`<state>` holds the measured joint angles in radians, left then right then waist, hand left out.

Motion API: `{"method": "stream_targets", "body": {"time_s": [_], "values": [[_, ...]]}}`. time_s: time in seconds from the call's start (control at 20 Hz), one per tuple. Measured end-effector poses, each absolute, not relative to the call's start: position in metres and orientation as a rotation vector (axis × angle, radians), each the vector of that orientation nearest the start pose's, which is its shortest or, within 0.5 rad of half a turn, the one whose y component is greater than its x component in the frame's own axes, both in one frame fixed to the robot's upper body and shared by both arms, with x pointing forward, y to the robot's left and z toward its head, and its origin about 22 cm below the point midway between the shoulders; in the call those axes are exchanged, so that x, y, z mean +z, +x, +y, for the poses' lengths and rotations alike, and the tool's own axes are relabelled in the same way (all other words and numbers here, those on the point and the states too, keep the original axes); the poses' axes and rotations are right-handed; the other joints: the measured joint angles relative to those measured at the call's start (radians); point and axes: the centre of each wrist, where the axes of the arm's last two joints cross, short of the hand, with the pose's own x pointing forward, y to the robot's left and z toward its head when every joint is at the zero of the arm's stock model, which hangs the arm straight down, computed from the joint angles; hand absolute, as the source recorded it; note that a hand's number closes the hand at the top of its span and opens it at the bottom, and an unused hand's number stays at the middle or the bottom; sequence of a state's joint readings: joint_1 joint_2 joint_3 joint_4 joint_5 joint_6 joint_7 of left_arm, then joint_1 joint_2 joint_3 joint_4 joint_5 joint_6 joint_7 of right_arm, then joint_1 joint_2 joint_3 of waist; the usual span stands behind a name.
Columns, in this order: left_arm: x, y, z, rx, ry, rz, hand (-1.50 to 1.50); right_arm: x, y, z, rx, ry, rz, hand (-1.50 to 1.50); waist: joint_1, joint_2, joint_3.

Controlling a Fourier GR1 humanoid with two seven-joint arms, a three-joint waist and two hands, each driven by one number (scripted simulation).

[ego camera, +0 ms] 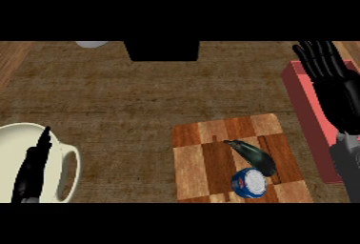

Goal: Pick the eggplant from the cutting board and place it in the cardboard box

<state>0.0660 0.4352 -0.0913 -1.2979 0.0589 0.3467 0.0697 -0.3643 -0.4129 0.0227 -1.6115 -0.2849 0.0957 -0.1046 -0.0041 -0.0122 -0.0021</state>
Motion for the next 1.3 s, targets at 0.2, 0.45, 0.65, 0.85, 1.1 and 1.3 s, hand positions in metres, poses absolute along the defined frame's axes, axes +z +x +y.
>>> {"method": "stream_targets", "body": {"time_s": [0.2, 0.45, 0.65, 0.85, 1.1, 1.3], "values": [[-0.011, 0.237, 0.320, -0.190, 0.476, -1.377, 0.00, 0.153, 0.326, -0.273, 0.447, 0.198, -1.980, -1.50, 0.014, 0.011, 0.002], [0.037, 0.271, 0.276, -0.412, 0.259, -1.654, 0.00, 0.175, 0.343, -0.285, 0.789, 0.193, -1.823, -1.50, 0.027, 0.026, 0.001], [0.056, 0.282, 0.256, -0.502, 0.151, -1.734, 0.00, 0.169, 0.356, -0.312, 0.968, 0.222, -1.753, -1.50, 0.039, 0.033, 0.004], [0.063, 0.285, 0.252, -0.539, 0.096, -1.762, 0.00, 0.166, 0.362, -0.317, 1.180, 0.250, -1.761, -1.50, 0.050, 0.033, 0.006], [0.065, 0.289, 0.253, -0.551, 0.077, -1.768, 0.00, 0.177, 0.369, -0.309, 1.419, 0.142, -1.729, -1.50, 0.049, 0.028, 0.005], [0.067, 0.289, 0.254, -0.560, 0.067, -1.767, 0.00, 0.184, 0.369, -0.290, 1.672, 0.052, -1.614, -1.50, 0.050, 0.024, 0.003]]}}
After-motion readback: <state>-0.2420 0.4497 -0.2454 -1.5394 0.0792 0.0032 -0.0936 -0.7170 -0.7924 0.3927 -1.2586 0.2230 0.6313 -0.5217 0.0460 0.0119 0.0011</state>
